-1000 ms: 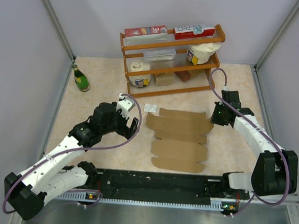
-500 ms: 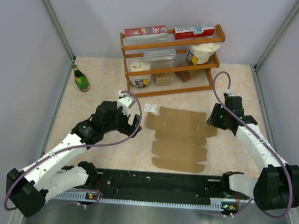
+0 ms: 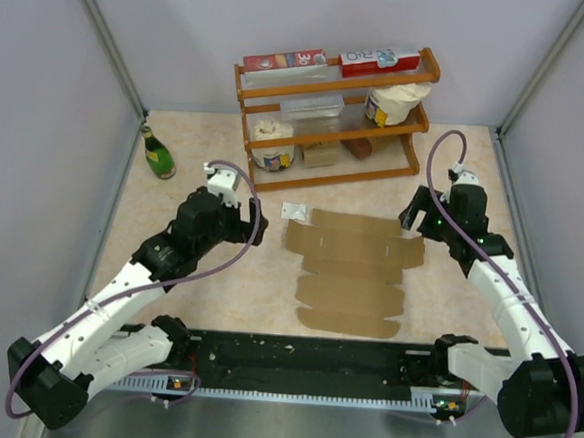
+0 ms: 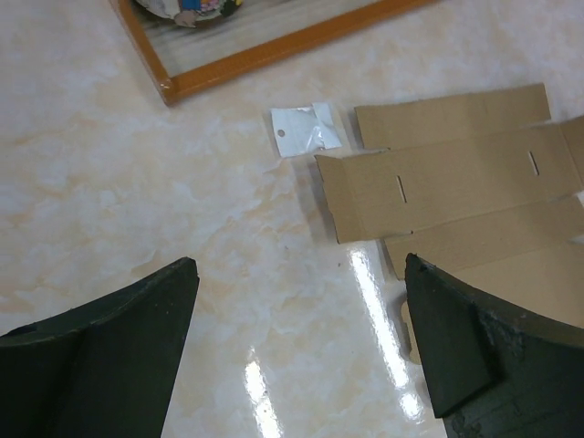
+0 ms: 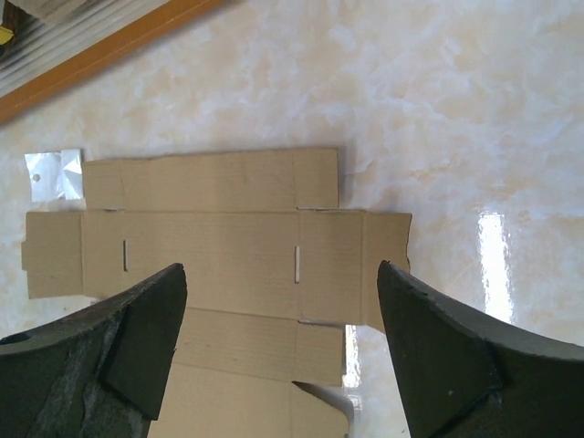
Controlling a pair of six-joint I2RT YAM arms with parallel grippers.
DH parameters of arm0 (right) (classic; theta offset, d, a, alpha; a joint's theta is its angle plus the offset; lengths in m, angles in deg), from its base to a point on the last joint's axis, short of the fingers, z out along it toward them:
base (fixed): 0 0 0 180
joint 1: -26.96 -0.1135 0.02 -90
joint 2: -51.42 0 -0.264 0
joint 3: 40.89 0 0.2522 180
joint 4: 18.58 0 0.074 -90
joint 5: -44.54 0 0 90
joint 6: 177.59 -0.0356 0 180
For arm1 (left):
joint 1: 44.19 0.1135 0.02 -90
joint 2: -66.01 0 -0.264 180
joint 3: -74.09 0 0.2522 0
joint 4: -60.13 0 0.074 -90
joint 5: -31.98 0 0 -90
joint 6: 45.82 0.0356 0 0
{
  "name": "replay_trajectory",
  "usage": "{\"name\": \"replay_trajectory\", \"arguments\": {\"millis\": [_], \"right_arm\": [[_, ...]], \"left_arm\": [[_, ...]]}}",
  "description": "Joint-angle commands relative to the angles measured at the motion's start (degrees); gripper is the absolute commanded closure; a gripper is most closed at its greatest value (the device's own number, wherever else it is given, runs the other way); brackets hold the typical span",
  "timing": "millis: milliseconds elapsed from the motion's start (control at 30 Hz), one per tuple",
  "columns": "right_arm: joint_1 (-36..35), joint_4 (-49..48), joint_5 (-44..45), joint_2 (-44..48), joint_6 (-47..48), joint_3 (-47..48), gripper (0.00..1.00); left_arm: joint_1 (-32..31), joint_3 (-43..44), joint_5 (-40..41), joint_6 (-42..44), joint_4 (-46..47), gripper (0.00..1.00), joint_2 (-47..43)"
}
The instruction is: Fold the paper box
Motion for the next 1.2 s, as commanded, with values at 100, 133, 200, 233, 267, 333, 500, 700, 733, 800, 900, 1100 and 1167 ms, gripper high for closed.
{"name": "replay_trajectory", "arguments": {"millis": [100, 133, 200, 233, 267, 333, 500, 700, 733, 800, 900, 1100, 1167], "right_arm": [[0.43, -4.78, 1.06, -3.6, -0.61, 1.2, 0.15], [0.43, -5.57, 0.71, -3.69, -0.44, 0.93, 0.16], [0.34, -6.89, 0.18, -3.34, -0.35, 0.58, 0.15], [0.34, -7.42, 0.0, -3.25, -0.09, 0.41, 0.15], [0.34, -7.86, 0.0, -3.16, 0.52, 0.23, 0.15], [0.34, -8.48, 0.61, -2.98, 1.41, -0.12, 0.16], [0.43, -9.19, -1.14, -3.33, 3.34, -0.82, 0.16], [0.34, -10.68, -3.6, -2.72, 2.99, -2.67, 0.16], [0.43, -10.94, -3.87, -2.63, 2.64, -2.85, 0.16], [0.34, -11.64, -4.39, -2.19, 2.47, -3.37, 0.16], [0.34, -12.7, -5.36, -1.58, 2.81, -4.08, 0.16], [0.43, -13.58, -5.36, -0.44, 2.99, -5.57, 0.17], [0.34, -13.58, -5.45, 0.0, 3.08, -5.75, 0.17]], "left_arm": [[2.38, -2.45, 6.17, -7.36, 3.62, 0.01, -4.99], [2.99, -2.89, 6.7, -7.89, 3.53, 0.01, -5.25], [4.14, -3.24, 8.1, -9.21, 2.83, 0.01, -5.17], [5.1, -3.33, 8.11, -9.56, 2.48, 0.01, -4.9], [5.98, -3.33, 7.24, -9.74, 2.48, 0.01, -4.55], [8.09, -3.86, 3.56, -9.48, 3.44, 0.01, -3.76], [9.24, -4.74, -2.43, -8.16, 7.21, 0.01, -1.56], [9.24, -5.44, -4.72, -7.72, 10.73, 0.01, 1.6], [9.24, -5.35, -5.25, -7.63, 11.09, 0.01, 2.12], [9.24, -5.27, -5.69, -7.28, 11.7, 0.01, 3.09], [9.24, -5.18, -10.95, -6.4, 12.67, 0.02, 4.32], [7.31, -5.18, -14.05, -6.23, 12.94, 0.02, 6.52], [6.17, -5.44, -13.17, -5.96, 12.76, 0.02, 6.87]]}}
